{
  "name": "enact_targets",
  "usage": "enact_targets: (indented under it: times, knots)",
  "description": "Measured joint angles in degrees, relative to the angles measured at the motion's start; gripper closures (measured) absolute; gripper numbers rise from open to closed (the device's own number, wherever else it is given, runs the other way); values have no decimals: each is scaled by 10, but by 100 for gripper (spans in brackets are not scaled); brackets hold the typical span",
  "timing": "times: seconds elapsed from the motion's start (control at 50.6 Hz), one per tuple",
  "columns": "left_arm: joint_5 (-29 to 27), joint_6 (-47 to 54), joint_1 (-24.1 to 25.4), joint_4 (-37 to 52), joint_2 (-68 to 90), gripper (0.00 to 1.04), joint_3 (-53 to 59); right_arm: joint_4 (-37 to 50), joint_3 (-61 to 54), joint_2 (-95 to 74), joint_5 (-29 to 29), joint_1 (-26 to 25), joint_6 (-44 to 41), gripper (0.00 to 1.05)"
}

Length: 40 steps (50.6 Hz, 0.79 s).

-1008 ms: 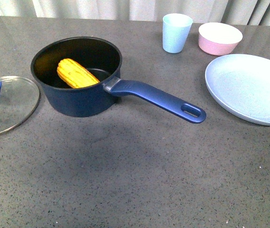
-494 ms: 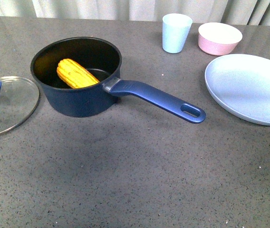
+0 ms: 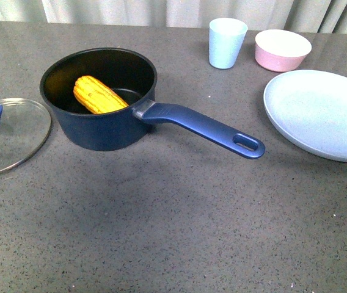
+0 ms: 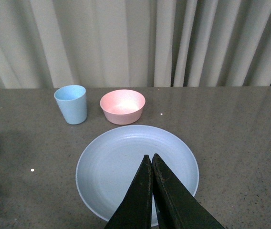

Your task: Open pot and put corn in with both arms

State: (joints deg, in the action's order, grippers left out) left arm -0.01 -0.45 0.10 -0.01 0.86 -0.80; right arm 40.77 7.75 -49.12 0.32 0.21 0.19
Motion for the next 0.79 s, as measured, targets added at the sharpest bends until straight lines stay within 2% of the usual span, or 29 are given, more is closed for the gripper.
enact_targets:
  times: [0.435,0.514,0.791]
  knots:
    - [0,0,0,0,0,9,0,-85,-50,135,-3,-1,0,103]
    - [0,0,0,0,0,9,0,-68,-64,144,-3,-1,0,103]
    - [0,0,0,0,0,9,0,-160,-64,242,-3,-1,0,103]
